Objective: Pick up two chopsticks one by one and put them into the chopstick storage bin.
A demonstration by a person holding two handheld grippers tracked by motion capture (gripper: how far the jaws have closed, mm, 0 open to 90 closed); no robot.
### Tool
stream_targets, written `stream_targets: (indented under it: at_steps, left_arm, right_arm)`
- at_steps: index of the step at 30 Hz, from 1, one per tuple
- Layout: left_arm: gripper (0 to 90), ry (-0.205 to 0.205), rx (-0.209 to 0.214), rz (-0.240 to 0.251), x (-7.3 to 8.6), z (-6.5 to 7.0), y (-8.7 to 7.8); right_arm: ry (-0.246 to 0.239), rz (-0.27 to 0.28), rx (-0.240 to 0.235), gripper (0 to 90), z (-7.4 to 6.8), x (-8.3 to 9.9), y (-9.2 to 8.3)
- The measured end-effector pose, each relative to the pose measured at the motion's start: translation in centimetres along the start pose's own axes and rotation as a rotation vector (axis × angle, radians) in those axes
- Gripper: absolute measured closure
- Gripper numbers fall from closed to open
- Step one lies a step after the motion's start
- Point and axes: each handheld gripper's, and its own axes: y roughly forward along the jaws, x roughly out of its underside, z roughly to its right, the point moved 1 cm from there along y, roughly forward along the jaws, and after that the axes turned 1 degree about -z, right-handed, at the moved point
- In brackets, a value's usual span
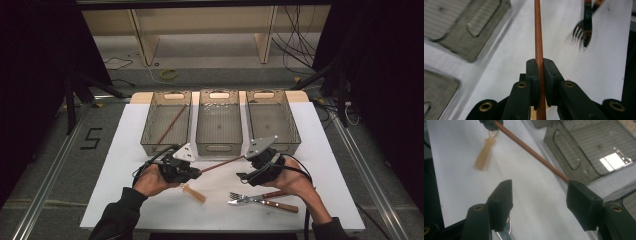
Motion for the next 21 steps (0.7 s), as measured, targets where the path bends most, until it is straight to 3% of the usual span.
stream_targets:
  at_steps: [2,3,5,6,10,15,16,21]
  left_arm:
    - [83.2,-0.015,-0.008,0.01,0.1,-0.2,-0.2]
    - [83.2,-0.026,-0.014,0.016,0.1,-0.4,-0.4]
    - [83.2,-0.04,-0.023,0.022,0.2,-0.7,-0.6]
    - [83.2,-0.07,-0.033,0.05,0.4,-1.1,-0.9]
    - [83.2,-0.098,-0.059,0.069,0.6,-1.5,-1.3]
    - [83.2,-0.15,-0.105,0.114,0.8,-2.3,-2.2]
    - [83.2,-0.181,-0.127,0.133,1.0,-2.7,-2.6]
    - [83.2,-0.245,-0.179,0.172,1.7,-3.8,-3.5]
  right_arm:
    - [0.021,0.015,0.004,38.1,0.1,0.2,-0.1]
    - [0.066,0.045,0.008,37.2,0.3,0.5,-0.3]
    - [0.096,0.067,0.015,36.1,0.5,0.8,-0.4]
    - [0.11,0.073,0.017,34.9,0.5,1.0,-0.4]
    - [0.138,0.084,0.033,31.8,0.3,1.4,-0.2]
    - [0.163,0.085,0.019,30.5,0.2,1.8,0.1]
    - [0.167,0.085,0.02,30.1,0.2,1.8,0.2]
    - [0.203,0.086,0.029,29.1,0.1,2.3,0.6]
